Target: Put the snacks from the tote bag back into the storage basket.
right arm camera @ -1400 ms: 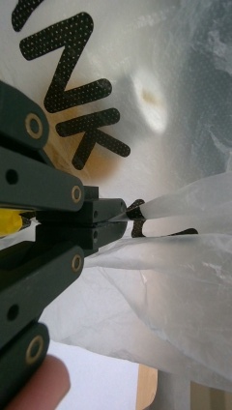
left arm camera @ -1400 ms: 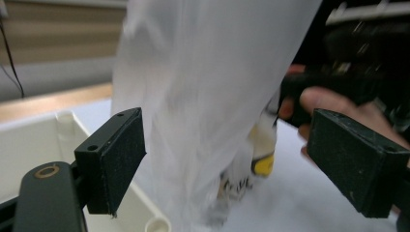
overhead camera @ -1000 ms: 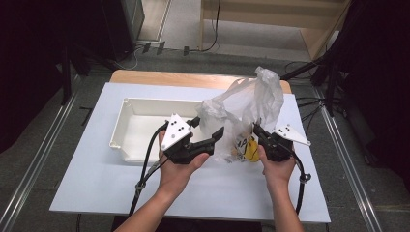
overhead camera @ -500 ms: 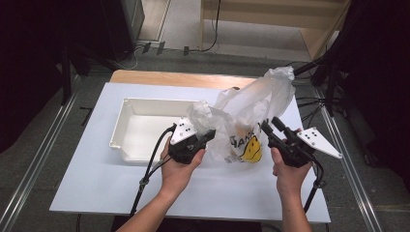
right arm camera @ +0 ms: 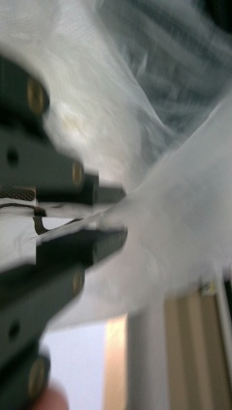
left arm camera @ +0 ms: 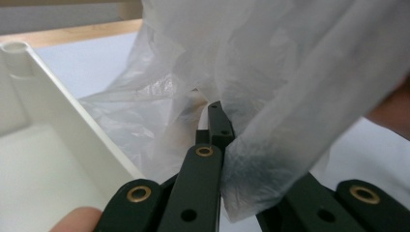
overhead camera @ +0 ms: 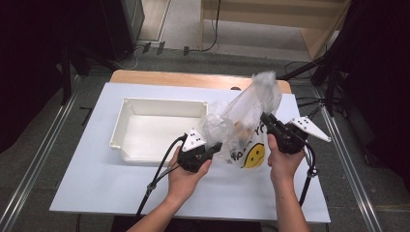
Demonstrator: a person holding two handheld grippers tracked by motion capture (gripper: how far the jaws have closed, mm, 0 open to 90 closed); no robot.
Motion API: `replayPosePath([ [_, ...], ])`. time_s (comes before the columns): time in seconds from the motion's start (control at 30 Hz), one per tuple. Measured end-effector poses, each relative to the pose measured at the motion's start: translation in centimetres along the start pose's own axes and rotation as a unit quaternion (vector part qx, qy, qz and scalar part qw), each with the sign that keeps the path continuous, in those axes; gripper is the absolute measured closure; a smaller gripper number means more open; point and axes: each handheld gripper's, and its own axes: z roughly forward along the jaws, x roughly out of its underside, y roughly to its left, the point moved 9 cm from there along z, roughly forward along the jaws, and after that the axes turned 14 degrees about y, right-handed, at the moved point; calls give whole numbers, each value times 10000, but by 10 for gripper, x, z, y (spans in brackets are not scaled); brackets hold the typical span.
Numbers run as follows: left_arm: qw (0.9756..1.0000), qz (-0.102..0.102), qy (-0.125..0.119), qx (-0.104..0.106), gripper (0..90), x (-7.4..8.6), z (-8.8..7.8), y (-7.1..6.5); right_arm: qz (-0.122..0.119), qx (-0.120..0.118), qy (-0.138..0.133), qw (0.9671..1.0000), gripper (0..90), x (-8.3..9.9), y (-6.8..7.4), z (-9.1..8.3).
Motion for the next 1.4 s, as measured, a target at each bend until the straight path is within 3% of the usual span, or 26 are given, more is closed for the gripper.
replayPosePath([
  [0.07, 10000, 4, 6, 6, 900, 6, 4, -3, 17, 112, 174, 9998, 900, 6, -5, 7],
  [0.27, 9994, -28, -47, -350, 900, 26, 15, -5, 162, 411, 794, 9959, 900, 29, -22, 32],
  [0.37, 9990, 117, 77, -420, 900, 38, 21, -10, 357, 543, 1145, 9913, 900, 44, -32, 43],
  [0.5, 9983, 130, 321, -469, 900, 50, 29, -11, 503, 722, 1537, 9842, 900, 62, -45, 53],
  [0.63, 9960, 157, 626, -622, 900, 59, 37, -8, 441, 931, 1916, 9761, 900, 78, -54, 60],
  [0.73, 9937, 234, 793, -758, 900, 63, 39, -8, 445, 927, 2015, 9741, 892, 84, -58, 62],
  [0.77, 9930, 252, 867, -760, 900, 65, 40, -8, 424, 890, 2036, 9741, 852, 86, -57, 61],
  [0.8, 9921, 272, 923, -800, 900, 67, 41, -7, 393, 806, 1976, 9762, 801, 85, -56, 60],
  [0.87, 9922, 262, 944, -777, 900, 67, 42, -8, 313, 661, 1674, 9832, 604, 81, -51, 53],
  [0.9, 9925, 213, 949, -735, 900, 67, 43, -7, 279, 658, 1555, 9852, 518, 80, -50, 50],
  [0.97, 9938, 67, 951, -576, 900, 67, 43, -5, 127, 708, 1342, 9883, 435, 78, -45, 36],
  [1.03, 9942, -13, 916, -555, 900, 67, 43, -2, 85, 642, 1218, 9904, 419, 77, -42, 26],
  [1.17, 9942, 46, 856, -657, 896, 67, 41, -3, -48, 424, 985, 9942, 400, 73, -34, -1],
  [1.4, 9942, 3, 829, -685, 885, 67, 41, -3, -270, 503, 319, 9979, 375, 52, -20, -42],
])
